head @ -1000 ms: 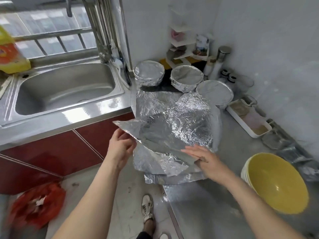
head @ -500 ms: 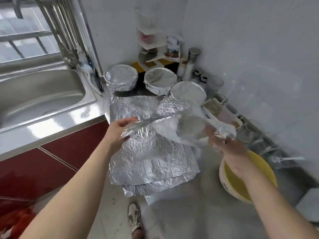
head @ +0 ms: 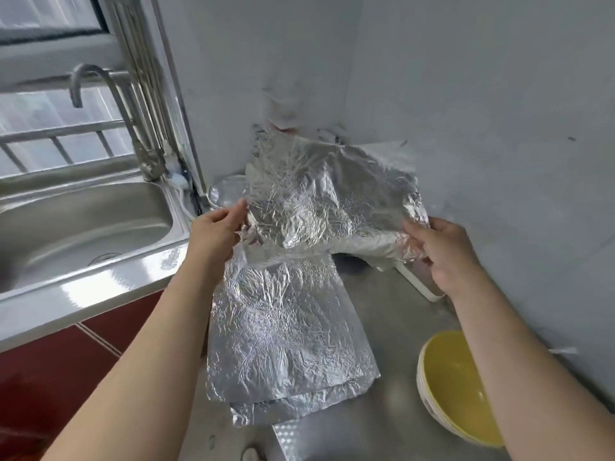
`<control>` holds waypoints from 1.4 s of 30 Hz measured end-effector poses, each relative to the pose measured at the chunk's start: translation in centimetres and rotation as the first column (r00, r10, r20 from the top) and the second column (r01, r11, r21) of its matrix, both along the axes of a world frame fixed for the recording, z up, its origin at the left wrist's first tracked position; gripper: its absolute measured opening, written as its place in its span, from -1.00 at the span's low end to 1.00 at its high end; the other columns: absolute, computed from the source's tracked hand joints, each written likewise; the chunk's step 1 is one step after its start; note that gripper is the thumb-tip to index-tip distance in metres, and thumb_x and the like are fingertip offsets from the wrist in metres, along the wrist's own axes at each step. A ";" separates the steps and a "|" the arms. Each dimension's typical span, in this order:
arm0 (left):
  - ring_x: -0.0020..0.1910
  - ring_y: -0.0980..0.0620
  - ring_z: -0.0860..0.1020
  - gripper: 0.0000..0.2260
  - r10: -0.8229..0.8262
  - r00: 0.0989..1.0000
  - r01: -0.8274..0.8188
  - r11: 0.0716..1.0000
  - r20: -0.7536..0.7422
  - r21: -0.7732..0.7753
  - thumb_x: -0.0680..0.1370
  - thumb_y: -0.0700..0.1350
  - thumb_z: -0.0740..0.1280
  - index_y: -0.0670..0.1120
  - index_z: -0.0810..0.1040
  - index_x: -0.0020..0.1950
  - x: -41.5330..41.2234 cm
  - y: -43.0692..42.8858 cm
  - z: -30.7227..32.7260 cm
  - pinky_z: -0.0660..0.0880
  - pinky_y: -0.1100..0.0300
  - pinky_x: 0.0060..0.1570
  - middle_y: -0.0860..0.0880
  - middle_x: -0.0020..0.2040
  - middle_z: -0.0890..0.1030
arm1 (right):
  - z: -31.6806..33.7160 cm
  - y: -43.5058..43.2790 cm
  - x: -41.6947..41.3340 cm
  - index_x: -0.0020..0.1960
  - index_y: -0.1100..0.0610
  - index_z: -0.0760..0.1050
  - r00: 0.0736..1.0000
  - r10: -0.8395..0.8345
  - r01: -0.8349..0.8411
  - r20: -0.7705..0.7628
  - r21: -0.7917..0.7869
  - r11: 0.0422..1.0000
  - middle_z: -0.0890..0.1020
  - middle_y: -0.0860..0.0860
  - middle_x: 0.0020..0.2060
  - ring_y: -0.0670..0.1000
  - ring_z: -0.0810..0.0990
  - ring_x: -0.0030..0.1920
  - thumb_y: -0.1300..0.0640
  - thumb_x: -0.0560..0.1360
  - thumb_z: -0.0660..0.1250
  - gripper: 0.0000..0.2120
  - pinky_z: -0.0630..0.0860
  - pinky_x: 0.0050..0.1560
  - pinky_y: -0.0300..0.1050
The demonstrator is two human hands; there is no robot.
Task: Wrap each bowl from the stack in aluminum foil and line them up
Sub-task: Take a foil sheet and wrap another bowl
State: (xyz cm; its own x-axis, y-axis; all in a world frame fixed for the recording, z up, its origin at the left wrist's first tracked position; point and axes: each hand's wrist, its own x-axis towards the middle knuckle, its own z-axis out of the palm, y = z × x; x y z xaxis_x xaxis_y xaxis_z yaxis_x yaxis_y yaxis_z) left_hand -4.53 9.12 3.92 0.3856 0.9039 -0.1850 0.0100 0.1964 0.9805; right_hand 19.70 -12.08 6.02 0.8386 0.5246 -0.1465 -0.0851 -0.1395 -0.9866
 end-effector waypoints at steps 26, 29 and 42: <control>-0.07 0.00 0.51 -0.72 -0.052 0.995 0.037 0.983 0.081 0.178 0.27 -0.10 0.54 0.00 0.73 -0.02 -11.0 -1.2 1.8 0.48 0.12 0.15 0.00 -0.24 0.58 | 2.8 3.0 -3.4 -0.12 0.25 0.59 0.888 0.357 -0.272 -0.289 0.294 0.916 0.70 0.11 -0.26 0.06 0.68 -0.22 0.28 0.42 0.40 -0.94 0.65 -0.13 -0.01; -0.12 0.03 0.57 -0.73 -0.038 0.999 0.033 0.983 0.021 0.181 0.29 -0.14 0.56 -0.04 0.73 -0.02 -11.0 -1.1 1.5 0.51 0.18 0.07 -0.04 -0.23 0.61 | 2.9 3.3 -3.6 -0.13 0.25 0.56 0.900 0.343 -0.273 -0.269 0.266 0.925 0.70 0.09 -0.31 0.04 0.69 -0.27 0.33 0.49 0.33 -0.95 0.65 -0.22 -0.06; -0.27 0.16 0.62 -0.90 0.096 0.994 -0.082 0.967 -0.048 0.243 0.41 -0.24 0.52 -0.07 0.68 -0.15 -8.9 0.8 1.2 0.53 0.34 -0.15 0.04 -0.30 0.69 | 1.3 5.2 -2.4 -0.14 0.17 0.60 0.978 0.195 -0.191 -0.068 0.057 0.980 0.63 0.07 -0.21 -0.04 0.52 -0.26 0.07 0.14 0.54 -0.66 0.34 -0.40 -0.29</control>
State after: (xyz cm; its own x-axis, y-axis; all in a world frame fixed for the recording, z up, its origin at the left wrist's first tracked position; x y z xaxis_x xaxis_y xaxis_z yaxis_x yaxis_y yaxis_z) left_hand -13.42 9.92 5.07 0.2967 0.9547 0.0216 0.0620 -0.0418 0.9972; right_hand 17.30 -6.86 7.34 0.7089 0.6838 -0.1730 -0.1335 -0.1108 -0.9848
